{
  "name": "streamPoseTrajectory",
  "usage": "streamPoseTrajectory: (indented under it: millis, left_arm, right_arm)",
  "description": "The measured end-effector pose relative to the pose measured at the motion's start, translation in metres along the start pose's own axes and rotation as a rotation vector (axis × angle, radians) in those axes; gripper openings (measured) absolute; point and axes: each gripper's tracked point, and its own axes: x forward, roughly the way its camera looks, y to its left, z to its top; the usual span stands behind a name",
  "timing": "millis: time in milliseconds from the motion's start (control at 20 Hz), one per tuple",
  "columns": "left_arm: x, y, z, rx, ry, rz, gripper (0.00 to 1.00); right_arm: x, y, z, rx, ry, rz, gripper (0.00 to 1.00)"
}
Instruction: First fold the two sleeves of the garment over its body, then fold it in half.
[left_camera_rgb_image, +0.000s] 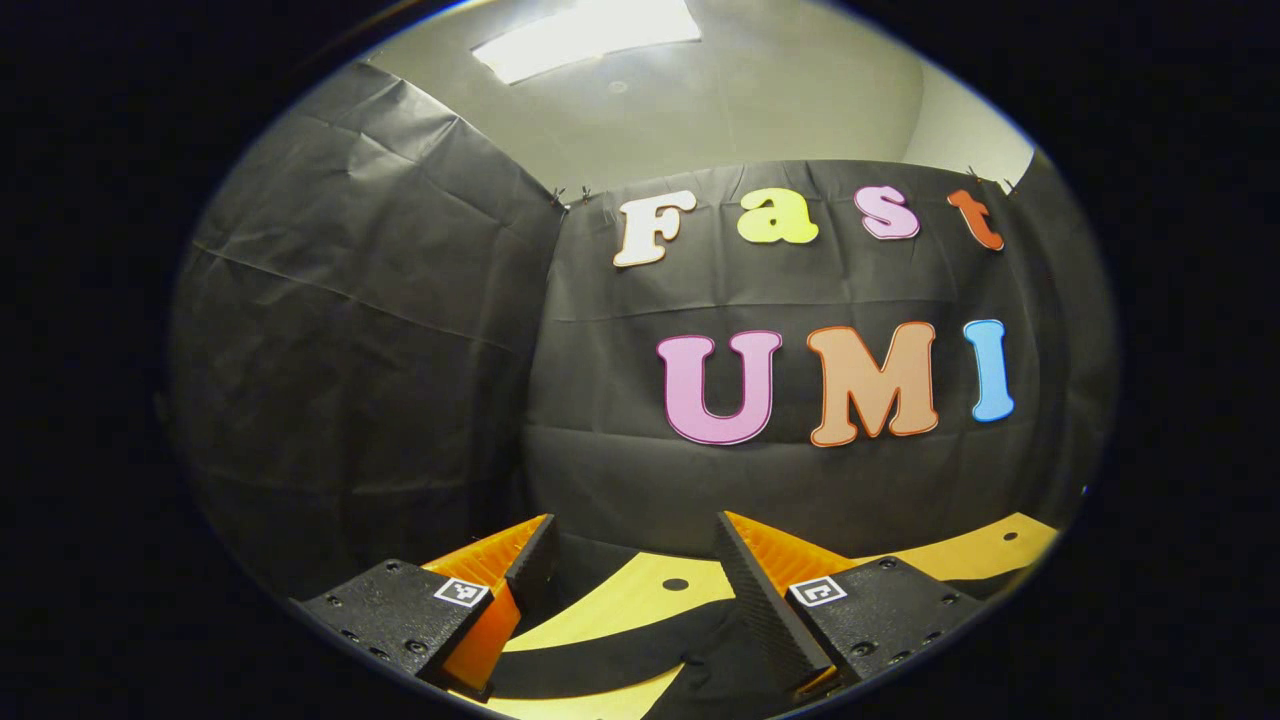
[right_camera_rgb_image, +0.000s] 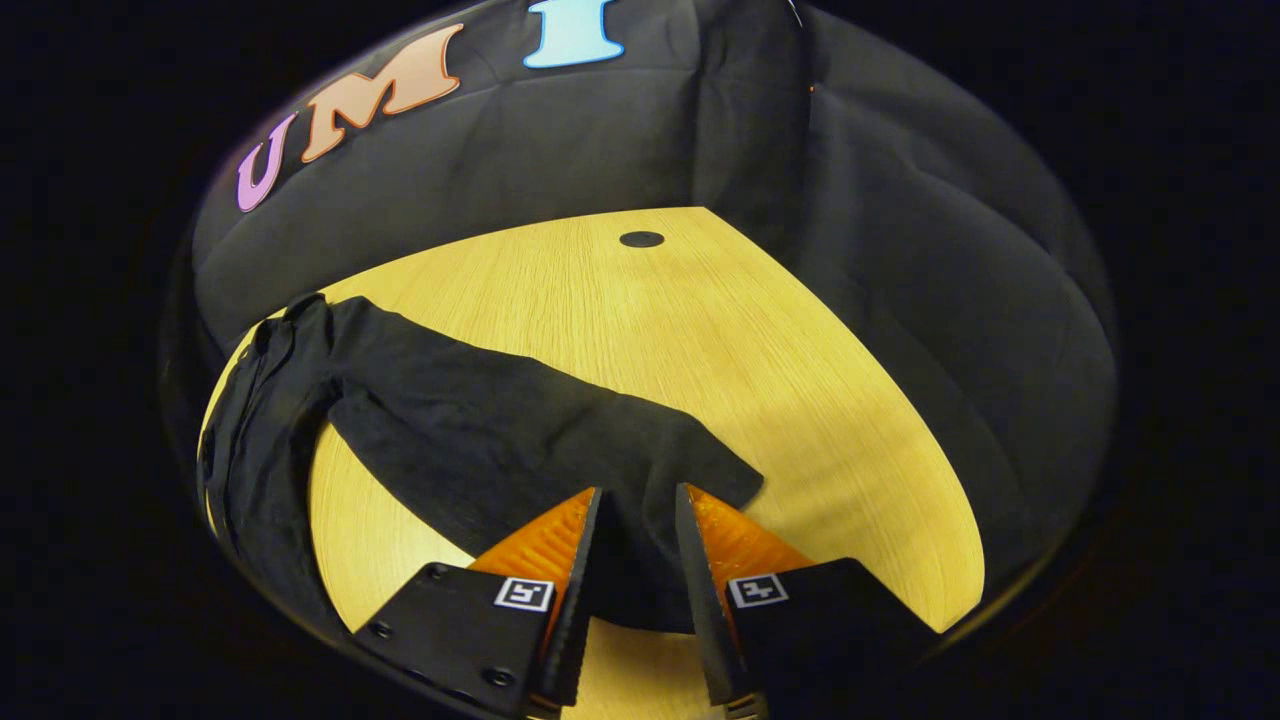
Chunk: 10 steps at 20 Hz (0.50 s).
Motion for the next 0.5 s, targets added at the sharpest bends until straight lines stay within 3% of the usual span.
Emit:
streamPoseTrajectory:
  millis: [150, 400, 500]
  left_arm:
    - [0.001, 0.002, -0.001, -0.020, 0.001, 0.003, 0.92]
    - [-0.002, 0.013, -0.001, -0.021, 0.002, 0.026, 0.93]
    - [-0.002, 0.017, 0.000, -0.016, -0.001, 0.034, 0.92]
  right_arm:
    - [0.000, 0.004, 0.000, -0.014, -0.009, -0.014, 0.11]
    - [-0.005, 0.008, 0.003, -0.053, -0.034, -0.044, 0.06]
    - [-0.015, 0.014, 0.017, -0.060, -0.093, -0.050, 0.06]
